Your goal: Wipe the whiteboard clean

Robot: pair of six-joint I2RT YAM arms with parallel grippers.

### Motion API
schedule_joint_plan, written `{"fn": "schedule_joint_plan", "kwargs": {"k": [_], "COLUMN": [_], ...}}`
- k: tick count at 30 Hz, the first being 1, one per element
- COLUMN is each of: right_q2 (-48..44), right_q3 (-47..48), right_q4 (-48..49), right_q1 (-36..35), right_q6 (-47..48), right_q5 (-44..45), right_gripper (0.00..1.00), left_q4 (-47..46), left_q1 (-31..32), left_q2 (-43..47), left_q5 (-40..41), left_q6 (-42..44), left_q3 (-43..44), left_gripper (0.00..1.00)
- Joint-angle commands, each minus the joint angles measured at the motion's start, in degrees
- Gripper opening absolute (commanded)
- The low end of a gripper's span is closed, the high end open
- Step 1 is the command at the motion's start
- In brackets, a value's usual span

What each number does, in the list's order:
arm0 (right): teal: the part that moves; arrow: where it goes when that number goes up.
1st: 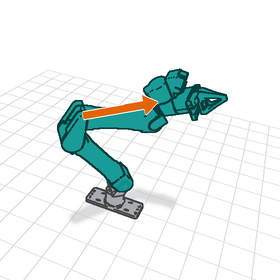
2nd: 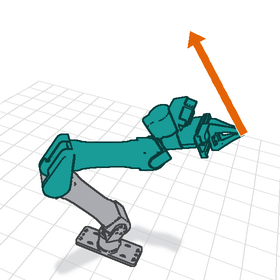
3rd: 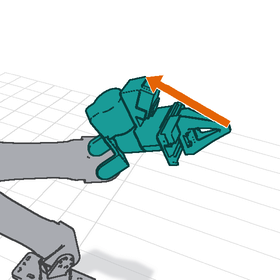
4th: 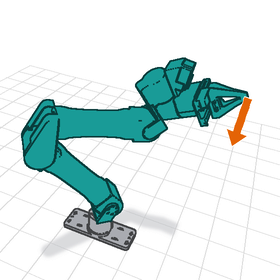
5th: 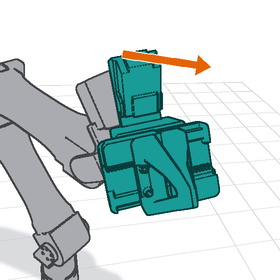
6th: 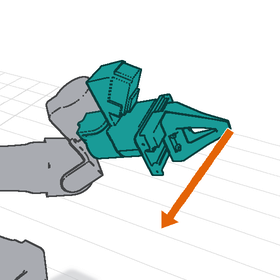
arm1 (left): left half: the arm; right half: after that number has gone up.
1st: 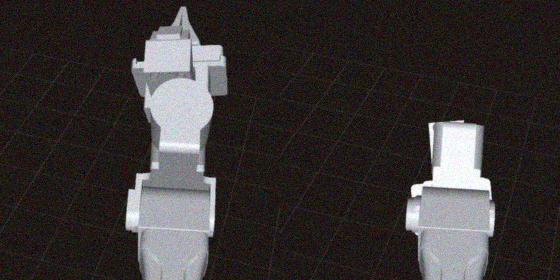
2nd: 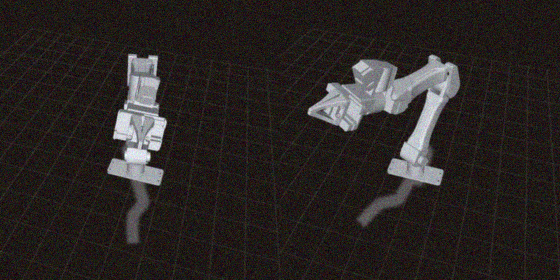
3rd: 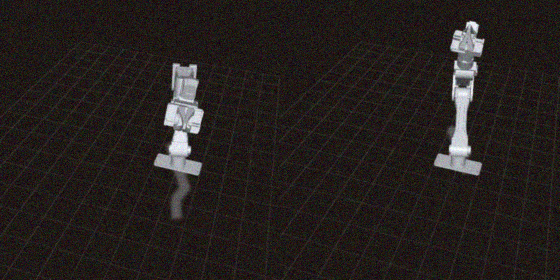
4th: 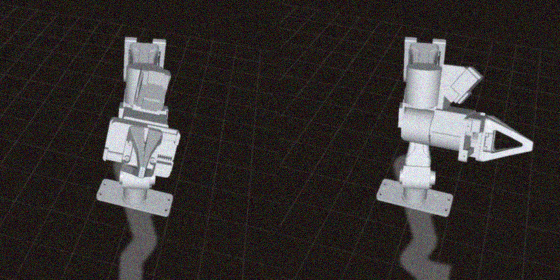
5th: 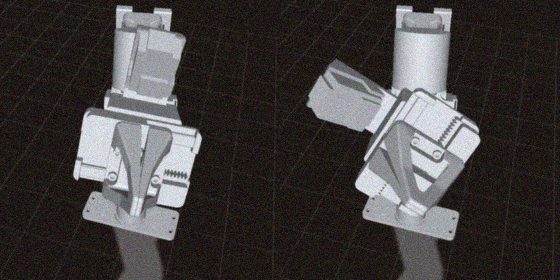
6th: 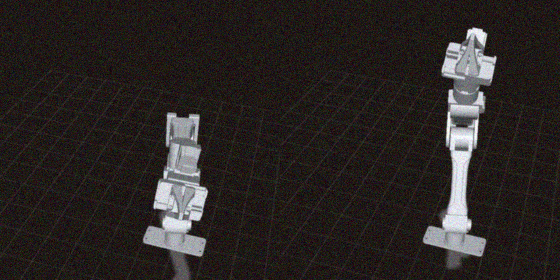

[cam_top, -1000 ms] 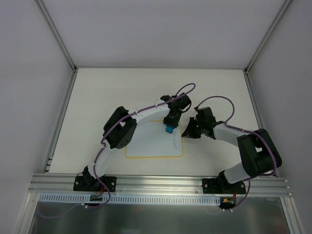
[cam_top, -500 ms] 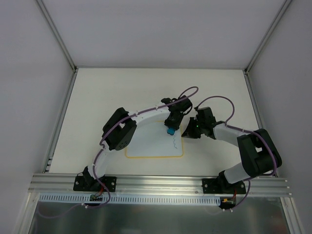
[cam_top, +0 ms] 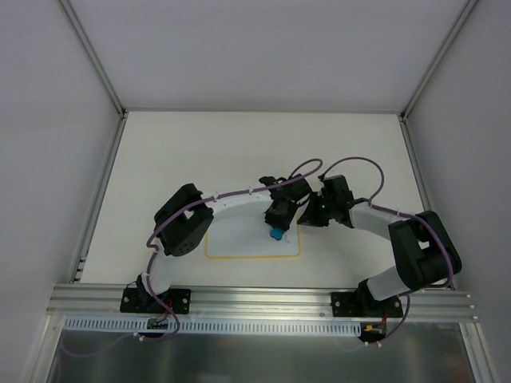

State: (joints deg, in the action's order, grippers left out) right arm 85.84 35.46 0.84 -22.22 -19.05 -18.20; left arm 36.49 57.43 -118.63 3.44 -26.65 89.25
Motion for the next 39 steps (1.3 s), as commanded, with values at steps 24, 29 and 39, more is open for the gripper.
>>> {"fn": "schedule_joint_plan", "kwargs": {"k": [24, 29, 39], "right_q2": [-6.28, -12.97, -10.88], "right_q3": [-0.31, 2.24, 10.23], "right_q4": [-11.03, -17.44, -22.37], "right_q1": [0.07, -2.82, -19.08], "right_q6": [4.63, 5.60, -0.54], "right_q5": [12.29, 17.84, 30.66], "right_gripper": [0.27, 0.48, 0.72], "left_q4": [6.75, 6.58, 4.21], "left_q1": [-0.83, -1.18, -6.97], "left_q2": [7.79, 13.33, 30.11], "left_q5": [7.98, 10.18, 17.83], "left_q6": [-12.81, -13.60, -17.81], "left_q3": [-0.66, -1.88, -20.68], "left_gripper": [0.67, 0.94, 0.93]}}
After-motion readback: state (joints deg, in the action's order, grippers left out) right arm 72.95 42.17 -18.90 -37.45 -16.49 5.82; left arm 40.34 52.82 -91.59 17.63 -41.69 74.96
